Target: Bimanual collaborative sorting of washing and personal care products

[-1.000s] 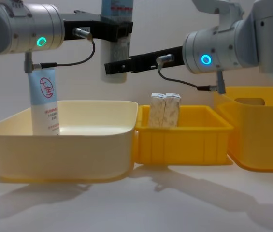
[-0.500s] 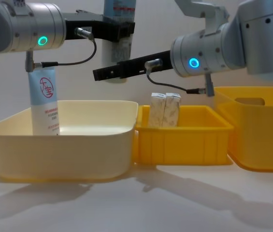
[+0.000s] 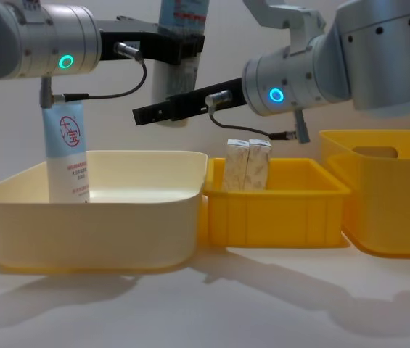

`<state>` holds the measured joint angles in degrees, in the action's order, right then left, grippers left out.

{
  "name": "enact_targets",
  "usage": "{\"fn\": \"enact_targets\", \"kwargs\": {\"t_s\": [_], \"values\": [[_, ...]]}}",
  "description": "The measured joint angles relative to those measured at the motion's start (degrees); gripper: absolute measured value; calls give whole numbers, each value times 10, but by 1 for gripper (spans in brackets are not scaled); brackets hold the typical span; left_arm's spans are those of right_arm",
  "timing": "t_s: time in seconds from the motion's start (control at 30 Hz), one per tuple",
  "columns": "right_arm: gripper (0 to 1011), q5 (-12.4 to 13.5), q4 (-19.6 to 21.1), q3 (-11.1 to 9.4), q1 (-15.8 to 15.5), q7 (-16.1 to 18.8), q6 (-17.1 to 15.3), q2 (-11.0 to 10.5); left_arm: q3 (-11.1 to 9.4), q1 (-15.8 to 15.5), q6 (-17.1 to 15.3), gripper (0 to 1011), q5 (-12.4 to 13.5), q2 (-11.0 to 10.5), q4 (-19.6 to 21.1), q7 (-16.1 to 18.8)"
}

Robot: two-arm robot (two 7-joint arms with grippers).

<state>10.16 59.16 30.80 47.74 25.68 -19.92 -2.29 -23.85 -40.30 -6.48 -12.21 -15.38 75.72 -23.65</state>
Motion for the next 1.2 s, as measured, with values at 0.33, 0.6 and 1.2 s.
{"fn": "enact_targets", "kwargs": {"t_s": [0.33,0.6,1.2], "values": [[1001,0,-18,-3,7,-11,6,11,-1,-1,-2,322,0,2,-3,0],[905,2,-27,-6,10,-16,8,16,-1,-1,-2,323,0,2,-4,1],[676,4,-34,-8,12,-20,10,20,-1,0,-3,322,1,3,-5,3]]}}
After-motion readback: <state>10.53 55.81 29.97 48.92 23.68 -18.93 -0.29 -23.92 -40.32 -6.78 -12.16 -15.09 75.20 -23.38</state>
